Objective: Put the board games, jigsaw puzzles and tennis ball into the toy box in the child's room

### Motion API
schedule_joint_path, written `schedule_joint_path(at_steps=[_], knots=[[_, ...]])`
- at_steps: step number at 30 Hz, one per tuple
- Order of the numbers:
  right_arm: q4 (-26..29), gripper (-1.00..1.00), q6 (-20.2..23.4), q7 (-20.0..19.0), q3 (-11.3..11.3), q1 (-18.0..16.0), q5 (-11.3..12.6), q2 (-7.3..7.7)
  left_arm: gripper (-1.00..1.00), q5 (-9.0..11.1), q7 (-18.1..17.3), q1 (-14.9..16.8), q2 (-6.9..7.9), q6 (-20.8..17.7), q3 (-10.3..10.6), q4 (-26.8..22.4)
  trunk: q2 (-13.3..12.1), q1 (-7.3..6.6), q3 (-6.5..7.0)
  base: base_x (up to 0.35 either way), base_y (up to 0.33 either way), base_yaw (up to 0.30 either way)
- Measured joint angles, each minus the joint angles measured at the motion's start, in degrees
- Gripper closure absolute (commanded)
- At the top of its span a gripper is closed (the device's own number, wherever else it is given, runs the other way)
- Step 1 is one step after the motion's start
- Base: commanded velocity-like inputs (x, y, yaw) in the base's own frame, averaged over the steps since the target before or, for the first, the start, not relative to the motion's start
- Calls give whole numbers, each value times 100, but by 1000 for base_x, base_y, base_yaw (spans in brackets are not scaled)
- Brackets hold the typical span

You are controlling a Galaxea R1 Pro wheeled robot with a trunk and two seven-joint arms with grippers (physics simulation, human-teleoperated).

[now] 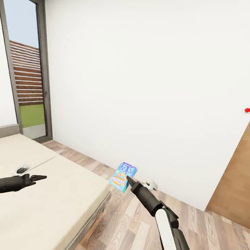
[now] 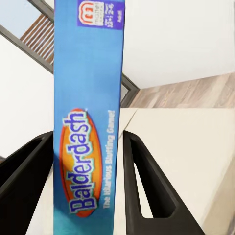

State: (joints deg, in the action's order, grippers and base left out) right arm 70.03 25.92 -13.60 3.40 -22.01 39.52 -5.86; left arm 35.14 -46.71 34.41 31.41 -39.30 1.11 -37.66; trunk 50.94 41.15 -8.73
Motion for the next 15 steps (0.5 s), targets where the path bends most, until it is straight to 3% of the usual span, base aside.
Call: schedule_joint_path(at_steps=[7,15], knots=[[-2,100,19,17,-97,-1,46,0,-100,2,-11,-1,1,6,0,-1,0,0,0,0,0,-17],[-2,100,190,26,-445,-1,50,1,-100,0,1,-1,-16,9,7,-2,0,0,-54,0,0,-28]])
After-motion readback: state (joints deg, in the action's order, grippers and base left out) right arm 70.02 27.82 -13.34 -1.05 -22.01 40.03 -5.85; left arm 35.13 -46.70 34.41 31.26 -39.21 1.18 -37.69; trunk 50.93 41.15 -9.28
